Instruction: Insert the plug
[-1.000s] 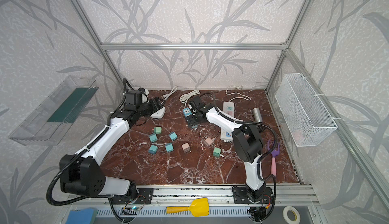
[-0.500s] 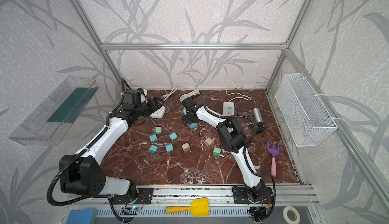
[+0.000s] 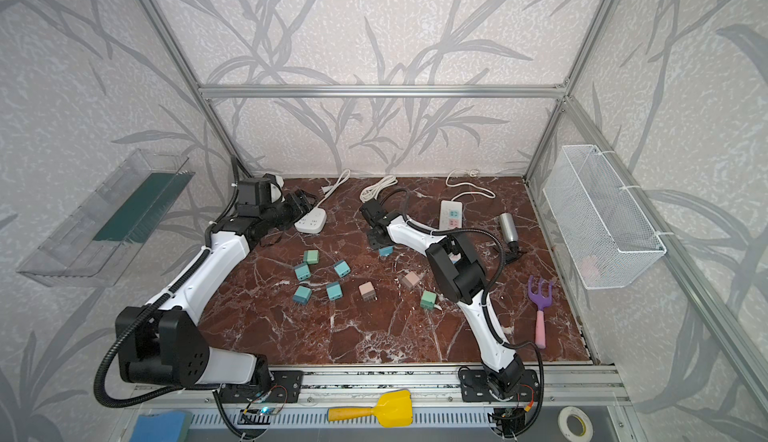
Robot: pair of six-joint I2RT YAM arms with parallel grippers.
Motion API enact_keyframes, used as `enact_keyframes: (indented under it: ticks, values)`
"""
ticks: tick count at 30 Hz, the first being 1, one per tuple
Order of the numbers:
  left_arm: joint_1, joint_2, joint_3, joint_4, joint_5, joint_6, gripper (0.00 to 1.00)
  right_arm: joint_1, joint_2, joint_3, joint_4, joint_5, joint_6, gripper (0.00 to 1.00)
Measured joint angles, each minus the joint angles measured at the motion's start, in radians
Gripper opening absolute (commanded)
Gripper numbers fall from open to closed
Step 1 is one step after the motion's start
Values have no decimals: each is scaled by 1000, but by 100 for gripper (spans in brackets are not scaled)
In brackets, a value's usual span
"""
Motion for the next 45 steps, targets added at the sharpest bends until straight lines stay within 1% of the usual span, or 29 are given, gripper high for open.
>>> enact_keyframes:
  ticks: [3,6,8,9,10,13,15,18,23,26,29,34,37,41,43,45]
  values:
    - [0,0,0,0,3,0,77,3,-63,-100,18,20,40,40]
    - [0,0,0,1,6,-2,77,6,-103,-162,23,36,93,43]
    - [0,0,0,1,8,-4,77,11,-129,-200,24,39,137,52]
    - [0,0,0,1,8,-5,77,13,-137,-213,25,39,156,59]
    - [-1,0,0,1,9,-5,77,14,-144,-225,24,39,176,69]
    - [-6,-2,0,1,10,-5,77,17,-161,-252,23,12,219,76]
    - [-11,-2,0,1,10,-6,77,19,-181,-266,21,-11,237,80]
    - [-20,-2,0,1,12,-5,77,21,-258,-288,3,-31,245,81]
    - [-43,-6,0,1,15,-7,77,21,-471,-335,-16,-27,220,81]
    - [-68,-11,0,3,20,-8,77,21,-612,-403,-39,-8,198,79]
    - [-106,-17,0,10,21,-5,77,22,-753,-512,-85,41,188,79]
    - [-201,-13,3,-2,15,12,77,13,-992,-759,-148,127,177,78]
    - [-265,12,21,-9,18,22,77,-7,-1126,-867,-192,155,177,79]
    - [-346,51,44,-44,-8,65,77,-77,-1271,-950,-230,141,177,79]
    - [-404,71,64,-79,-49,110,77,-125,-1321,-983,-234,119,179,79]
    - [-459,78,77,-105,-101,156,77,-161,-1347,-1006,-235,98,184,84]
